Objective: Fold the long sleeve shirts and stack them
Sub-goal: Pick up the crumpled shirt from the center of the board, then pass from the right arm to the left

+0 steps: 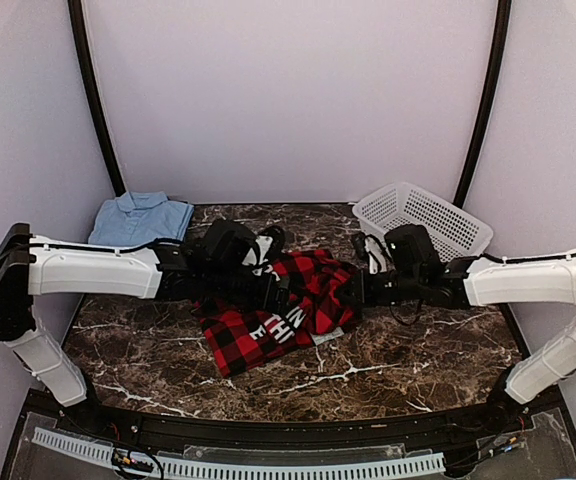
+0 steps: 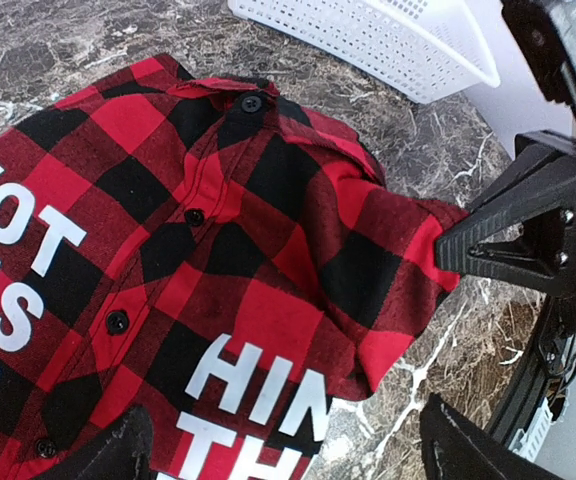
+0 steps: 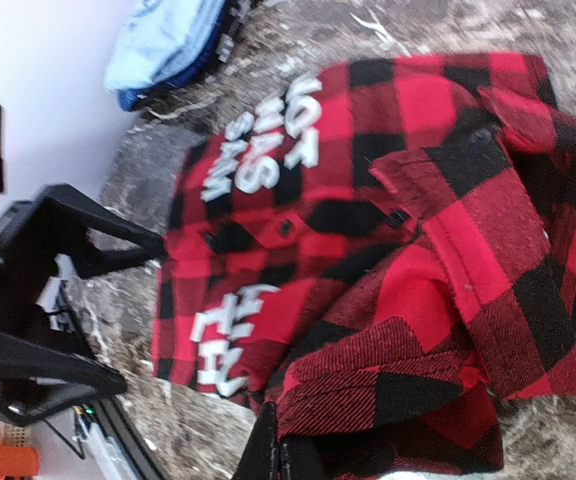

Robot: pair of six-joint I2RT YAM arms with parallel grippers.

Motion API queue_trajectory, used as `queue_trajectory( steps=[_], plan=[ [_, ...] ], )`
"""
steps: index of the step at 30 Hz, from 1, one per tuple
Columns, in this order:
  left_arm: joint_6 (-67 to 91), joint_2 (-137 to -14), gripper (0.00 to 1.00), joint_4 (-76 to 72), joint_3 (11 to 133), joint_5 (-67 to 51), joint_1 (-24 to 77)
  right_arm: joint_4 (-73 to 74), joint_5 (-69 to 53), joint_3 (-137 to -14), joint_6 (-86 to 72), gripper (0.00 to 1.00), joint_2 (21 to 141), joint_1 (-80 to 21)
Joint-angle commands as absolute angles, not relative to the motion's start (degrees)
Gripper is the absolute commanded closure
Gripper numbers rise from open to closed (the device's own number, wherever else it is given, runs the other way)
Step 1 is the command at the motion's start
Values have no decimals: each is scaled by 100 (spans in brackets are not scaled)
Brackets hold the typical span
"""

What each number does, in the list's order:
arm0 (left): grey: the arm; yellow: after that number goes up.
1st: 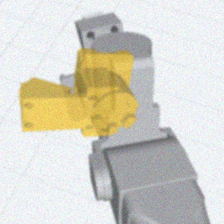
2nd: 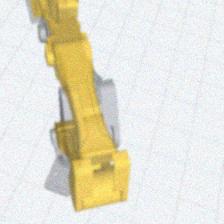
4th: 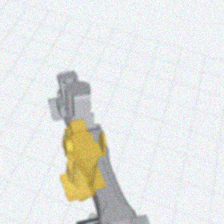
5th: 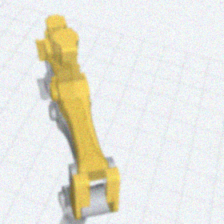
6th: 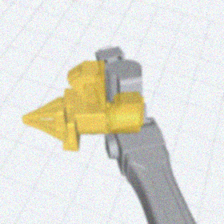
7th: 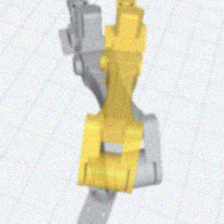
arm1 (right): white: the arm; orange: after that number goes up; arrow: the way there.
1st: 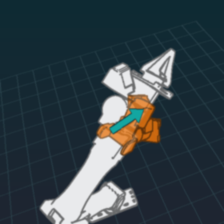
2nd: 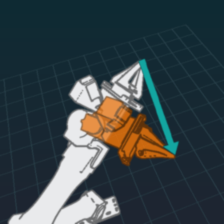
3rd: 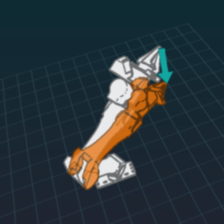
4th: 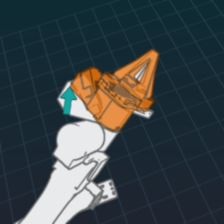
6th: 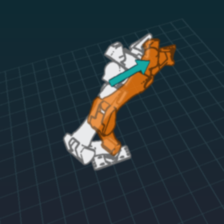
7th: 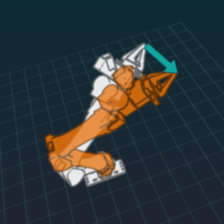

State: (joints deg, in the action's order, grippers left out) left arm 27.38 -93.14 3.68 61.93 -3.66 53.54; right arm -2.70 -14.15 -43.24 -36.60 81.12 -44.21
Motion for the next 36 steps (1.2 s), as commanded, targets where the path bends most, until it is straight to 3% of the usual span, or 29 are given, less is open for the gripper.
queue_trajectory(
  steps=[1, 12, 23, 36],
  plan=[
    [2631, -8688, 11, -139, 5828, -251, 5392, -303, -1711, -5077, -4006, 100, 8013, -4575],
    [2721, -8133, 13, -805, 5437, 332, 5526, -1055, -1977, -6473, -4770, 100, 8816, -4709],
    [2987, -8509, 12, -767, 5843, 1077, 5614, -1001, -1980, -6895, -4801, 100, 9007, -4863],
    [2817, -8485, 25, -801, 5949, 2036, 6337, -618, -1374, -7387, -4812, 100, 9108, -4913]
  ],
)
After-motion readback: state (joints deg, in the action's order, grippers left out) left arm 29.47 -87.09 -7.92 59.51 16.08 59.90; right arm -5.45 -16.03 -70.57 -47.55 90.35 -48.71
